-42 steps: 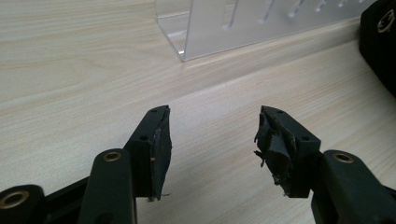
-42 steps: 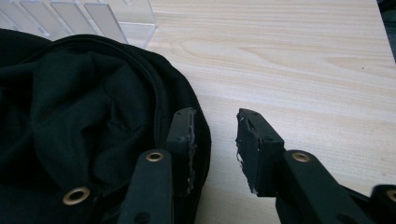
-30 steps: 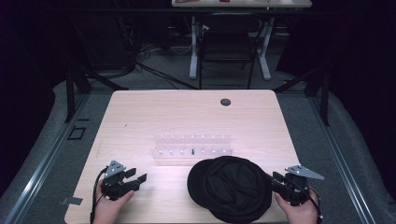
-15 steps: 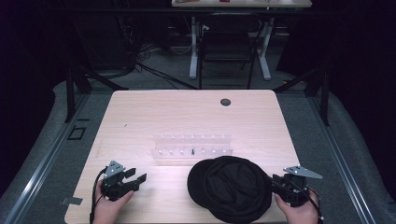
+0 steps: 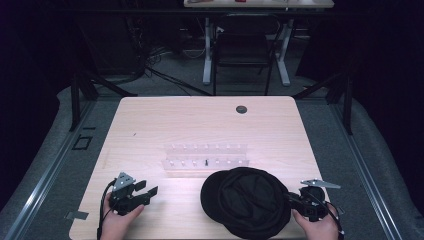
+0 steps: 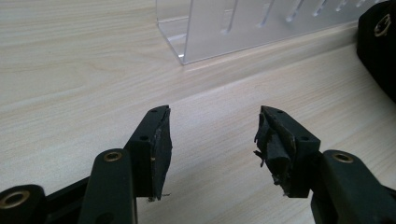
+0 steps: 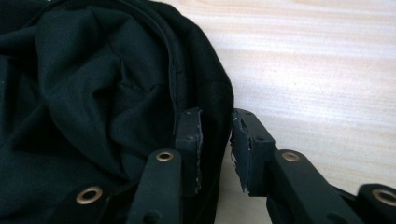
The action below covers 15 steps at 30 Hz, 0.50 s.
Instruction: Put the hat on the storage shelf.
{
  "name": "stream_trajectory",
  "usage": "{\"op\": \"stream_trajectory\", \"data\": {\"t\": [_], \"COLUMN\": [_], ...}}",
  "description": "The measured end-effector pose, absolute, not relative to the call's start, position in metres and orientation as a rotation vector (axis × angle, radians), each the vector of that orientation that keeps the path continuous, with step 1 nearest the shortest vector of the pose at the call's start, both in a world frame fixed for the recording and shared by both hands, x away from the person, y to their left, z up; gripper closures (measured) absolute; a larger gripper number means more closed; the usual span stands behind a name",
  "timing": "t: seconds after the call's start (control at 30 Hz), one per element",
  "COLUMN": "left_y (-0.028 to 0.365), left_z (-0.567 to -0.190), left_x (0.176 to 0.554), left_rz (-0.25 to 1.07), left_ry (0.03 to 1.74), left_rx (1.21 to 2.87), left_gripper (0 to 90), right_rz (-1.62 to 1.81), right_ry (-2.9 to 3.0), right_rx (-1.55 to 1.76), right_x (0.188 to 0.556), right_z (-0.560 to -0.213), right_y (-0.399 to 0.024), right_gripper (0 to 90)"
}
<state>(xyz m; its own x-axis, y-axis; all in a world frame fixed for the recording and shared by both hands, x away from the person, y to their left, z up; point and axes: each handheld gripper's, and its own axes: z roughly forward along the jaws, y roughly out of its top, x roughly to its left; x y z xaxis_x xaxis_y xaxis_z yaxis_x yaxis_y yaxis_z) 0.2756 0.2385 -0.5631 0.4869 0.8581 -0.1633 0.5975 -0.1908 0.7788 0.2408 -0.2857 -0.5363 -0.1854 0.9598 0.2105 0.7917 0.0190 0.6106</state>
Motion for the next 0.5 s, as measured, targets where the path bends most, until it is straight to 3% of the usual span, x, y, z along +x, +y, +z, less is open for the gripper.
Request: {"op": "stream_trajectory", "data": {"t": [0.23,0.5], "left_y": [0.2391,0.2383], "left_z": [-0.5632,-0.5633], "left_x": [0.2759,0.2756], "left_rz": [0.395,0.397], "left_ry": [1.211,1.211], "left_rx": [1.902,1.91], "left_gripper": [44.8,45.1], "right_rz": [0.921,0.98], "right_ry": [2.064,2.066], "right_rx": [1.876,1.915], "right_x": [0.2439,0.2477], "right_z": [-0.5396,-0.5393], "right_y": [-0.2878,-0.2932], "right_gripper": [76.1,86.1]}}
